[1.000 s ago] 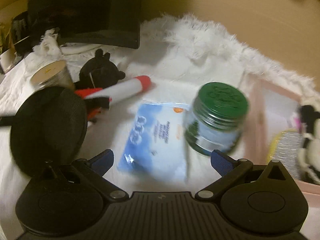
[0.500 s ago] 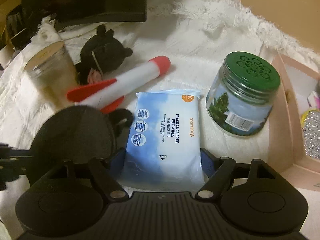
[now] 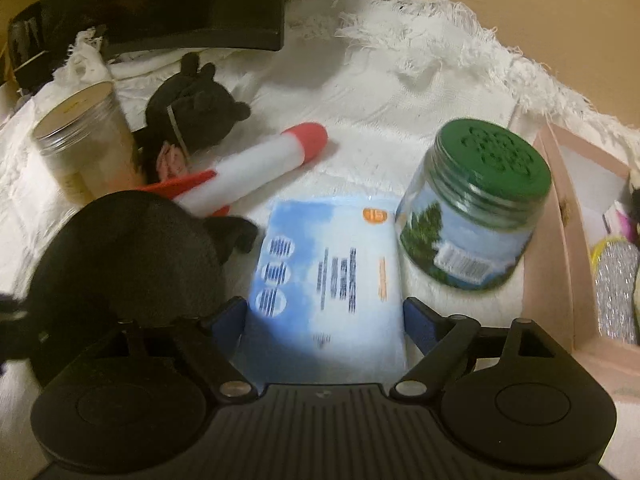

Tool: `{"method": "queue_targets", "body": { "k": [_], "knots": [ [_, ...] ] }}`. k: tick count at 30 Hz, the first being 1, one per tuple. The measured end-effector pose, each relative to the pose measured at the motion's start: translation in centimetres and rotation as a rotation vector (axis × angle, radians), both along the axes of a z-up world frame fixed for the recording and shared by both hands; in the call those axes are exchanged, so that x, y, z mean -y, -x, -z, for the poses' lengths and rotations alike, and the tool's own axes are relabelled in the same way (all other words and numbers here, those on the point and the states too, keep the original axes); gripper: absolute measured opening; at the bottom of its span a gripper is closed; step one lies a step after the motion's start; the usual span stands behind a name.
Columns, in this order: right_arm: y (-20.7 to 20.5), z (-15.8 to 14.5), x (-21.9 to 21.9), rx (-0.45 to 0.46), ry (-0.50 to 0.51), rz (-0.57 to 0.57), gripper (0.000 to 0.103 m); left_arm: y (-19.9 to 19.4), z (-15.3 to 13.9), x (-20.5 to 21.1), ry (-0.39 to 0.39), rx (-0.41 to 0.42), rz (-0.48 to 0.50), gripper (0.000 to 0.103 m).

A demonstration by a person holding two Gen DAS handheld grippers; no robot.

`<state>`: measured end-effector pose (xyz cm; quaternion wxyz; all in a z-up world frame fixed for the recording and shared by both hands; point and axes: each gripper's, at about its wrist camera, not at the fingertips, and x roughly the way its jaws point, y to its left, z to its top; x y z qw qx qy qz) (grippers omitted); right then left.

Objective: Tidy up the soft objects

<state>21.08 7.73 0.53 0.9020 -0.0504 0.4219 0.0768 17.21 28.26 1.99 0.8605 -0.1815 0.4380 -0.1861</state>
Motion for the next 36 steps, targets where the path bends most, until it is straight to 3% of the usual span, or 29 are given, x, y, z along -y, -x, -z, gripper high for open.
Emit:
{"method": "queue_targets", "body": {
  "k": [5, 6, 7, 12, 16, 23, 30, 33, 36],
  "knots": [
    [-2.5, 0.1, -0.5, -0.021, -0.016, 0.033, 0.087, 0.4, -1.3, -0.8, -0.021, 0.047, -0.04, 0.019],
    [-2.8, 0.0, -0.6, -0.021, -0.02, 0.034, 0.086, 0.4, -1.6, -1.0, -0.033, 0.055, -0.05, 0.019],
    [-2.9, 0.0, -0.8, -0.023, -0.014, 0.028, 0.077, 0.4, -1.8, -1.2, -0.039, 0.06, -0.059, 0.019],
    [-2.0, -1.3, -1.3, -0.035, -0.02, -0.026, 0.075, 0.6, -2.7, -2.0, -0.036, 0.085, -0.092, 0.019],
    [0.2, -4.8, -0.8, 0.024, -0.06, -0.065, 0.075, 0.8, -3.8, -2.3, -0.003, 0.104, -0.088, 0.019],
    [3.2, -14.4, 2.9, 0.246, -0.085, -0.058, 0.075, -0.1, -8.1, -1.2, 0.057, 0.202, -0.063, 0.019],
    [5.2, -21.6, 12.1, 0.414, 0.002, 0.106, 0.075, -4.3, -14.2, 5.8, 0.123, 0.332, 0.063, 0.019],
    [6.6, -22.7, 16.5, 0.433, 0.015, 0.212, 0.075, -5.9, -15.4, 10.8, 0.161, 0.328, 0.136, 0.02],
    [7.8, -22.1, 19.9, 0.42, 0.02, 0.294, 0.075, -7.8, -14.8, 16.7, 0.192, 0.285, 0.199, 0.021]
  ]
}}
